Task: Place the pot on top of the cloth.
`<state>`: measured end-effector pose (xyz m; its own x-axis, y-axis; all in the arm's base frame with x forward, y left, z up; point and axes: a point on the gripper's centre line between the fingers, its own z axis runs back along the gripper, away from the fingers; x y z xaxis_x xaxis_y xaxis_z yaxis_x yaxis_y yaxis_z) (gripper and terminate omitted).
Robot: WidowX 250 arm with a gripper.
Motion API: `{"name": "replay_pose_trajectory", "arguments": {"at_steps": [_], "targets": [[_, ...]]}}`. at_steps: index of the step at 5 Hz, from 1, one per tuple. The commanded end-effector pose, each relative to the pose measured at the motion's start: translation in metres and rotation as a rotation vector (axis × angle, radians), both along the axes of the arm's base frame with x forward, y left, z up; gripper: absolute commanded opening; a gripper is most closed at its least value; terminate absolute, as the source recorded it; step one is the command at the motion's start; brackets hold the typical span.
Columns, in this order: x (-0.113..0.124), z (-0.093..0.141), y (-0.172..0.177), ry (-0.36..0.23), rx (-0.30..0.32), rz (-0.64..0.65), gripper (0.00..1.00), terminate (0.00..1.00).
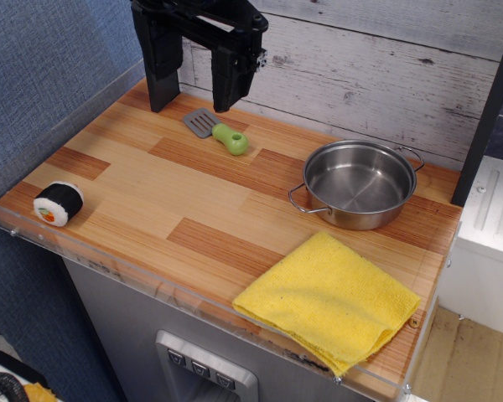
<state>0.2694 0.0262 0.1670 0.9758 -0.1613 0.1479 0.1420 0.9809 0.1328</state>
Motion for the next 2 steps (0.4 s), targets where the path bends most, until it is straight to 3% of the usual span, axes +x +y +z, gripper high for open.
{"name": "replay_pose_trajectory", "arguments": {"at_steps": [1,2], "targets": [[0.000,0.000,0.000,0.000,0.000,0.000,1.00,0.00],[0.015,-0.015,-0.007,-0.030,-0.044,-0.053,1.00,0.00]]}}
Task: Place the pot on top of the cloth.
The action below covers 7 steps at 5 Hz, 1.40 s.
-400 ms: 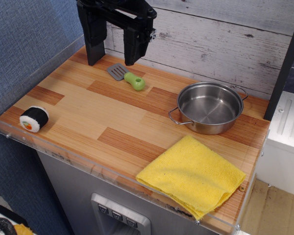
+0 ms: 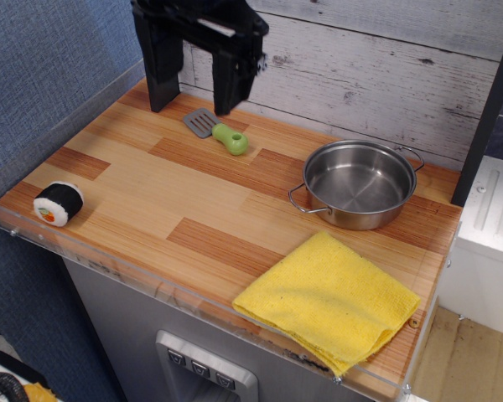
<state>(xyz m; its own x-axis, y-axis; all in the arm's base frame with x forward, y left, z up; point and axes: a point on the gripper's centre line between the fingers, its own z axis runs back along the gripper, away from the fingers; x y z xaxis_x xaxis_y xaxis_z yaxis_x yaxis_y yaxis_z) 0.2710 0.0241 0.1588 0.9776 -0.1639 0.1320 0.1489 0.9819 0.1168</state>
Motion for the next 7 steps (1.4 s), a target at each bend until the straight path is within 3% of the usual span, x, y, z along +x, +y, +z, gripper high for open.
{"name": "replay_pose_trajectory", "arguments": {"at_steps": [1,2,4,7], "targets": [[0.027,-0.017,-0.011,-0.031,-0.063,-0.093,1.00,0.00],[0.040,-0.032,-0.029,-0.031,-0.134,-0.180,1.00,0.00],[0.067,-0.055,-0.069,-0.035,-0.110,-0.269,1.00,0.00],[0.110,-0.057,-0.031,-0.083,-0.013,0.015,1.00,0.00]]}}
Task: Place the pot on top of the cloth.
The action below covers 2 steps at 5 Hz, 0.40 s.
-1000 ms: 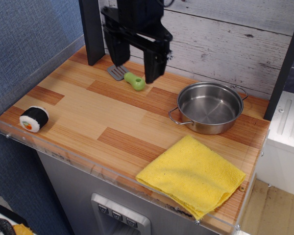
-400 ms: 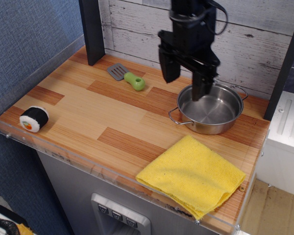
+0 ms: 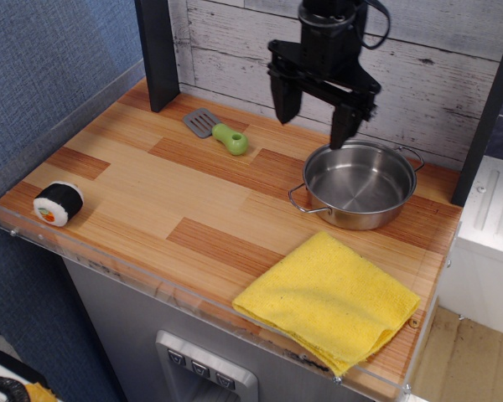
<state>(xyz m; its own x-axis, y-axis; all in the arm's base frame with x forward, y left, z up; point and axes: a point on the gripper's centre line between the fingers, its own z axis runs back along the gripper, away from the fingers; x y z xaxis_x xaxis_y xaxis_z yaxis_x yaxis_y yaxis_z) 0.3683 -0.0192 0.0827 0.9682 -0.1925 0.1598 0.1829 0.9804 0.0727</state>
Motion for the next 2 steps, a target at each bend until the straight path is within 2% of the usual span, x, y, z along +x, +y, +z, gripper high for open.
{"name": "replay_pose_trajectory", "arguments": {"at_steps": [1,2], "targets": [[0.017,0.015,0.017,-0.074,0.036,0.087,1.00,0.00],[0.019,0.004,0.012,-0.065,0.032,0.079,1.00,0.00]]}}
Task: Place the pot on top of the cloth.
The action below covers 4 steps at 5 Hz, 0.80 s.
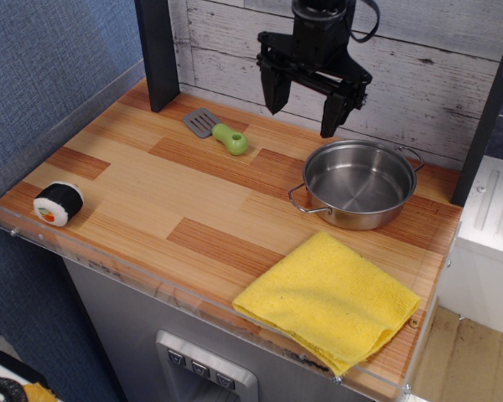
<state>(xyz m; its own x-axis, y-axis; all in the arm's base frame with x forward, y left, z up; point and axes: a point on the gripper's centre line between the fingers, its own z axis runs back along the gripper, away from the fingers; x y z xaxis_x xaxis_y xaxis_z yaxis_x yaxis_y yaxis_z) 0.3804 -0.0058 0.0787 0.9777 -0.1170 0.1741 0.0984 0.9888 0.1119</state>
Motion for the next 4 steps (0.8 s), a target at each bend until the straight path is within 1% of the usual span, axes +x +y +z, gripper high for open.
{"name": "replay_pose_trajectory", "arguments": {"at_steps": [1,2,3,4], "targets": [[0.006,-0.009,-0.012,-0.013,-0.010,-0.035,1.00,0.00],[0.004,-0.025,-0.014,0.022,-0.021,-0.046,1.00,0.00],[0.002,-0.037,-0.014,0.054,-0.024,-0.051,1.00,0.00],[0.001,-0.047,-0.016,0.083,-0.013,-0.067,1.00,0.00]]}}
